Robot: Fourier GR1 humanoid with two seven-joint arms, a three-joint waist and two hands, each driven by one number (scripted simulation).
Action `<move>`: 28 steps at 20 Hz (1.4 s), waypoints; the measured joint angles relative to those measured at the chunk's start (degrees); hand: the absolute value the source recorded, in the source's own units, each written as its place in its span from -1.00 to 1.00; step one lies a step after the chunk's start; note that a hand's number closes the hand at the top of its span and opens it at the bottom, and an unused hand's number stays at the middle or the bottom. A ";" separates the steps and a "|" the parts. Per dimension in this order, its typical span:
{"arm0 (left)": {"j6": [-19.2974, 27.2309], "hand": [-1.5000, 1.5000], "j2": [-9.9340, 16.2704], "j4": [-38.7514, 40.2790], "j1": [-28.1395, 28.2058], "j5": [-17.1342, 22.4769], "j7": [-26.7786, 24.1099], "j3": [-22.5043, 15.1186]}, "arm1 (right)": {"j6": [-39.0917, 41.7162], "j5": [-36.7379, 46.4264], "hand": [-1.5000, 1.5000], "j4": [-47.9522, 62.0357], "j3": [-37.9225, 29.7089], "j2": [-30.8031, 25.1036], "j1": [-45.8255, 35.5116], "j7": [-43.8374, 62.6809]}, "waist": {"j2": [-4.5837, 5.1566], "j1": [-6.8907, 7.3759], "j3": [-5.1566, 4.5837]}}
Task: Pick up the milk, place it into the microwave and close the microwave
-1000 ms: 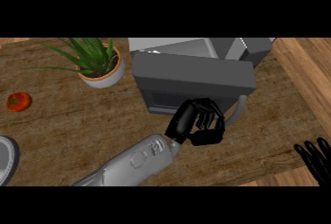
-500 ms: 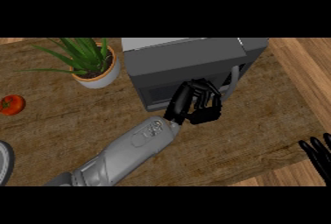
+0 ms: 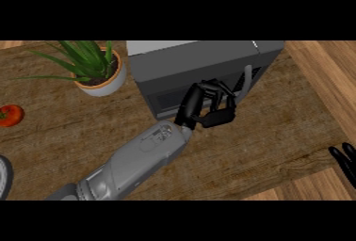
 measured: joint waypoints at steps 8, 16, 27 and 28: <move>1.11 1.00 -0.03 0.06 0.02 3.61 -2.97 -0.20 | 0.40 -2.33 -1.00 -0.99 -0.01 -1.01 -0.98 1.12 | 0.18 -0.41 0.09; 2.19 1.00 -0.02 0.41 0.15 6.33 -6.90 -0.64 | 2.00 -4.69 -1.00 -2.69 0.57 -2.63 -1.31 2.28 | 0.37 -0.94 0.07; 3.81 1.00 -0.02 0.96 0.19 8.82 -11.49 -1.10 | 3.43 -6.87 -1.00 -4.22 1.10 -4.18 -1.56 3.31 | 0.70 -1.85 0.12; 3.94 1.00 -0.03 1.04 0.12 9.09 -11.67 -1.24 | 3.48 -7.11 -1.00 -4.38 1.11 -4.34 -1.66 3.43 | 0.69 -1.86 0.12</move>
